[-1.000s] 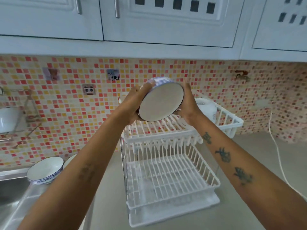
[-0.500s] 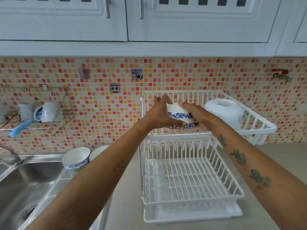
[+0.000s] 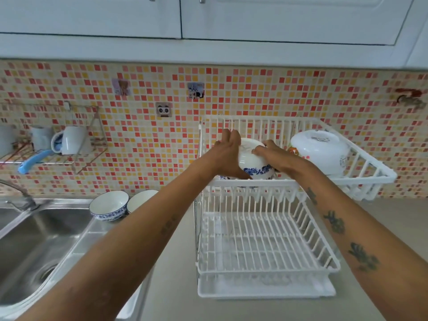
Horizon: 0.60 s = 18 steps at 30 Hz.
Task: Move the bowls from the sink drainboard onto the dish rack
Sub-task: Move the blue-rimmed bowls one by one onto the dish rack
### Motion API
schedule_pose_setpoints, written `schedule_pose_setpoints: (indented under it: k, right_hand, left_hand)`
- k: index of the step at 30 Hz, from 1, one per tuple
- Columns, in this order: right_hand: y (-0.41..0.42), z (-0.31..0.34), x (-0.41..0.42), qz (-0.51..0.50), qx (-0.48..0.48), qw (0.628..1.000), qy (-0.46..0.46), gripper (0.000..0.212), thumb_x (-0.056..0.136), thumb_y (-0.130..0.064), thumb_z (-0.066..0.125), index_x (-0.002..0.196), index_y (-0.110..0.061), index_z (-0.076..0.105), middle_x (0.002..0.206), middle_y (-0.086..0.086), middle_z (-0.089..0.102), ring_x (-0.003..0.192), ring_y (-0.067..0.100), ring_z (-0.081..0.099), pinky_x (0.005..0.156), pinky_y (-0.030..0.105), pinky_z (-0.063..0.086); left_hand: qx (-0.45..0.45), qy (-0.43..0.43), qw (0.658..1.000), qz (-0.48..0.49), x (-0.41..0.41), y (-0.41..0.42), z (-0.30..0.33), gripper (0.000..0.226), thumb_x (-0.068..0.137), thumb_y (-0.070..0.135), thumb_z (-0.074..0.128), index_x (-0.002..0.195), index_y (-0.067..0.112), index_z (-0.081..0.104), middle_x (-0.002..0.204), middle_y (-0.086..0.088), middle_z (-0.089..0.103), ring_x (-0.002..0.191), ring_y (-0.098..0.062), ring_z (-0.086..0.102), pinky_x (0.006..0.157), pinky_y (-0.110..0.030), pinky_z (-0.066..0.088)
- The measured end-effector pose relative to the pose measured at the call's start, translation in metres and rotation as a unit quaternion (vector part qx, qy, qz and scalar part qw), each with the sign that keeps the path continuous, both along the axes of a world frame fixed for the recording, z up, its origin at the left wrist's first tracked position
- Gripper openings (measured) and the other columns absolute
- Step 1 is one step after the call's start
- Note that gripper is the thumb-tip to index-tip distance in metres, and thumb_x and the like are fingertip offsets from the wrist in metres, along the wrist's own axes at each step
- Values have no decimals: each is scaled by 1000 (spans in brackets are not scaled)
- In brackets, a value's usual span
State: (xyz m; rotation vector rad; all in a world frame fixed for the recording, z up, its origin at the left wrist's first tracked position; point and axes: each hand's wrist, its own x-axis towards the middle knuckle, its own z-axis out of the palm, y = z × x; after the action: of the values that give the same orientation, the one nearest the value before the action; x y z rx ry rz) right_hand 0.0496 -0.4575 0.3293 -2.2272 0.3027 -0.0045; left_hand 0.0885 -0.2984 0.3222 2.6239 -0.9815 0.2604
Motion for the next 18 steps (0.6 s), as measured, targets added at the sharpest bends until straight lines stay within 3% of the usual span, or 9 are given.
schedule_pose_setpoints:
  k: [4,7,11,15,18]
  right_hand:
    - [-1,0,1,-9,-13,1000,-14,56,94,-43,45,142,-17,34,132,7,50,109,25,54,89,37,46]
    - [-4,5,3,-38,-88,993,-75,61,90,-55,47,142,-23,42,150,7,42,129,28,48,104,42,41]
    - [6,21,1,-15,-93,979,-180,45,94,-48,47,131,-24,56,149,7,43,131,27,47,107,43,38]
    - [60,37,-3,1,-70,956,-285,34,95,-42,48,120,-26,63,139,3,50,126,22,51,103,35,38]
    - [119,50,-3,39,-27,936,-348,25,94,-39,50,109,-26,65,129,-2,50,123,15,51,109,40,39]
  left_hand:
    - [-56,47,997,-15,-4,2,4,106,60,41,89,138,9,25,138,-11,29,122,-34,47,101,-44,47]
    - [-224,71,972,-24,-15,8,17,100,66,38,87,142,10,28,145,-10,33,132,-26,41,104,-31,40]
    - [-406,67,911,-12,-28,38,36,67,80,37,76,132,10,43,134,-4,49,118,-15,50,95,-27,46]
    - [-476,116,871,15,-12,89,34,38,90,37,64,113,9,54,114,-1,57,96,-12,60,71,-19,53]
    - [-521,191,830,63,14,132,18,31,97,37,54,105,7,54,104,-4,58,96,-18,59,86,-32,53]
